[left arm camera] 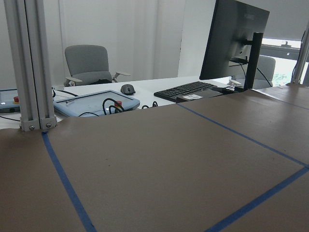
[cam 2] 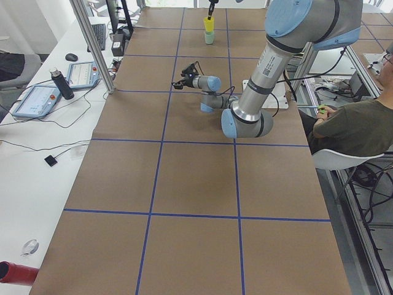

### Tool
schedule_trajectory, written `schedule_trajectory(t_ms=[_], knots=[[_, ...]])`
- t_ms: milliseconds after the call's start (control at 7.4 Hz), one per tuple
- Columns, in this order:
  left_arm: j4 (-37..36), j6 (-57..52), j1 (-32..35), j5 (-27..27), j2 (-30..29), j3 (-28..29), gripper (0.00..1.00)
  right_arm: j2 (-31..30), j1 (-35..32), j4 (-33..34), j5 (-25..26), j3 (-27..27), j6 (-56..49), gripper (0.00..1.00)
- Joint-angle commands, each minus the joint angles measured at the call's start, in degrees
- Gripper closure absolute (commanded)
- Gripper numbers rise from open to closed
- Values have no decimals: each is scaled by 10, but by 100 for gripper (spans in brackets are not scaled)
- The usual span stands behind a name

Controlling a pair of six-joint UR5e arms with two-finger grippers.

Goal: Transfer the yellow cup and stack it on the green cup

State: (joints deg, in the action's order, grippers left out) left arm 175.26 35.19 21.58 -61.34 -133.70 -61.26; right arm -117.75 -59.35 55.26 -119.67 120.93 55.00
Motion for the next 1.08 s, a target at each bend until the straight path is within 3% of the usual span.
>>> schedule_trajectory(t_ms=[0, 946], knots=[[0, 1, 0, 0, 0, 0, 1, 1, 2, -2, -6, -13, 3, 100], [0, 2, 1, 0, 0, 0, 1, 14, 5, -2, -7, -32, 3, 100]])
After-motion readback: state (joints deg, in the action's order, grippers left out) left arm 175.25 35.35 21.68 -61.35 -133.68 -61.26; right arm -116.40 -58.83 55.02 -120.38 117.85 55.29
